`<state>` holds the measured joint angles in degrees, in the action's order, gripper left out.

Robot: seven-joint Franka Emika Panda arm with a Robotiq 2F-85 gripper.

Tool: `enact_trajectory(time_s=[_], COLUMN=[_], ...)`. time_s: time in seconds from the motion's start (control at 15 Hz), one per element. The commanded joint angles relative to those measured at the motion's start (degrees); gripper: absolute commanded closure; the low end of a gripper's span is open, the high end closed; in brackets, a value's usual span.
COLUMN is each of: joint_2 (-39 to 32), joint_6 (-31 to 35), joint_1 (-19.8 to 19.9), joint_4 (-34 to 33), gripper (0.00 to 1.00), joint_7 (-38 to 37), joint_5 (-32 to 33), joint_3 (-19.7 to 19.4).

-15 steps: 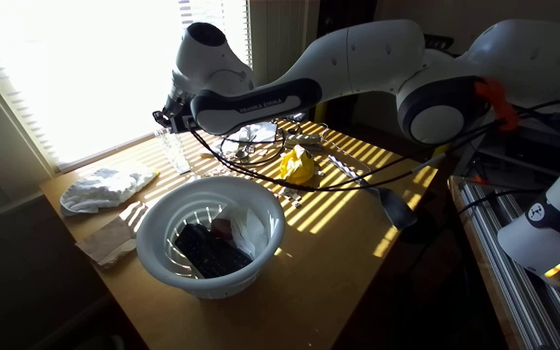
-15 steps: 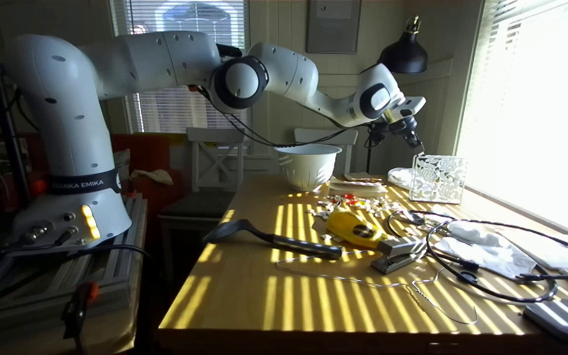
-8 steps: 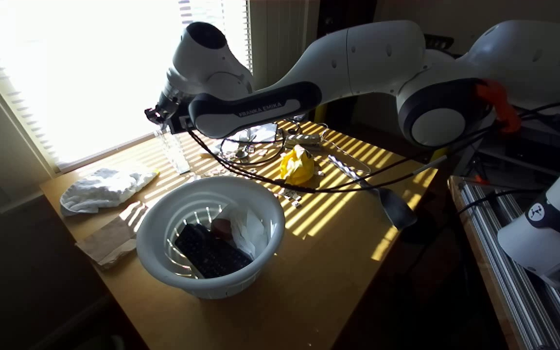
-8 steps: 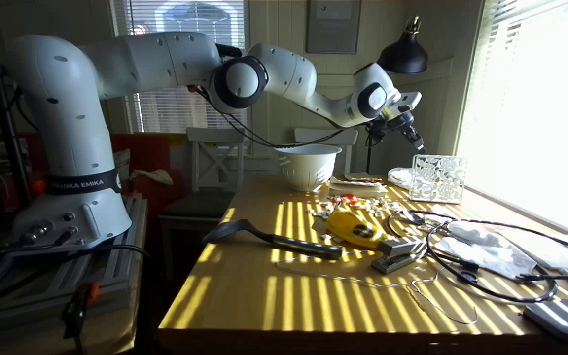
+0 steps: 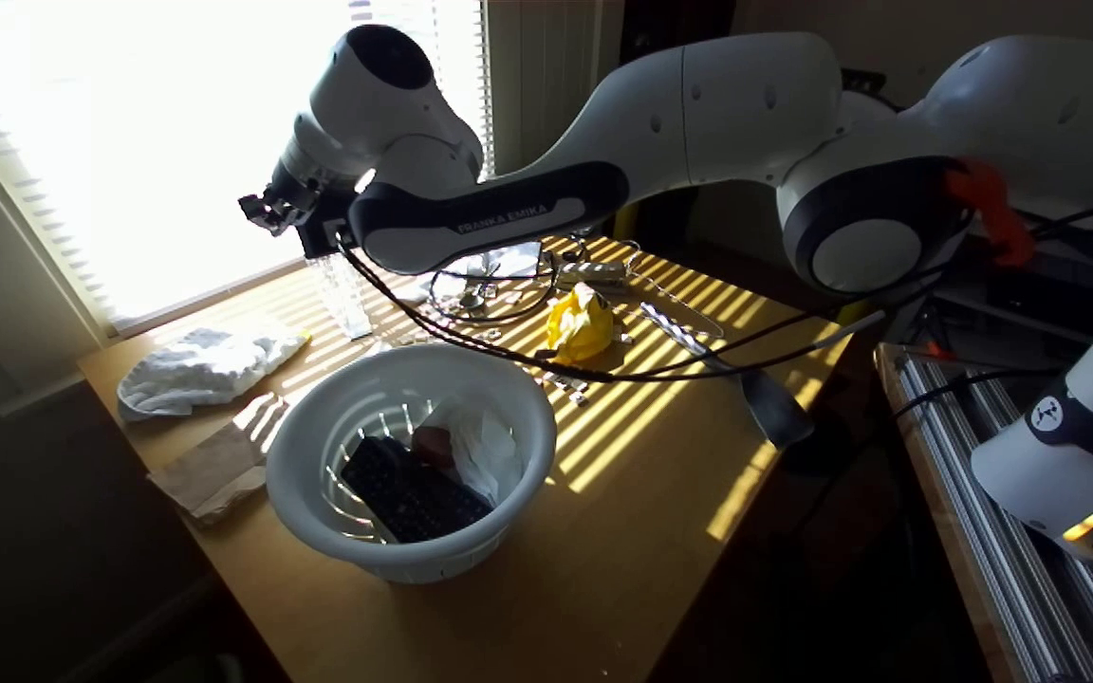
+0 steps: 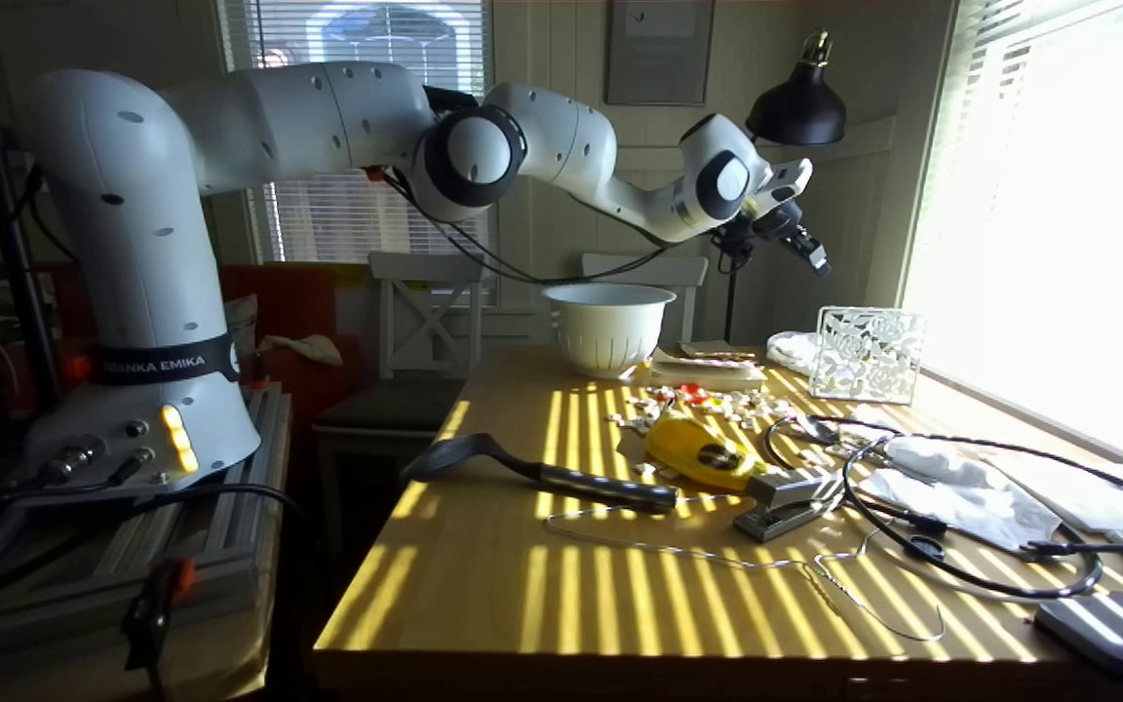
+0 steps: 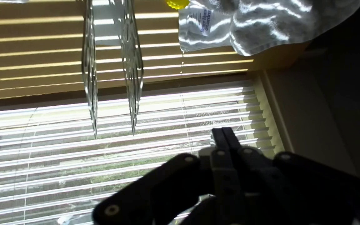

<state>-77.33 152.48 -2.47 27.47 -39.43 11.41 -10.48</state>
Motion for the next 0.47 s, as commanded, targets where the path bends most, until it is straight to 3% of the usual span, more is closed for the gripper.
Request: enact_trajectory(time_s=[0.0, 0.07, 0.13, 0.27, 0.4], joint_2=[1.6, 1.9, 0.7, 1.1, 1.1], joint_6=[-0.6, -0.8, 0.0, -0.1, -0.1], joint_1=[-0.5, -0.4, -0.5, -0.6, -0.5], joint_4=[0.5, 0.6, 0.0, 0.0, 0.0], gripper=[0.67, 0.59, 0.78, 0.63, 0.59], joint_7=[4.8, 6.3, 3.3, 4.6, 5.0], joint_5=[-0.3, -0.5, 0.0, 0.0, 0.0], joint_3=[2.3, 3.1, 1.5, 2.2, 2.3])
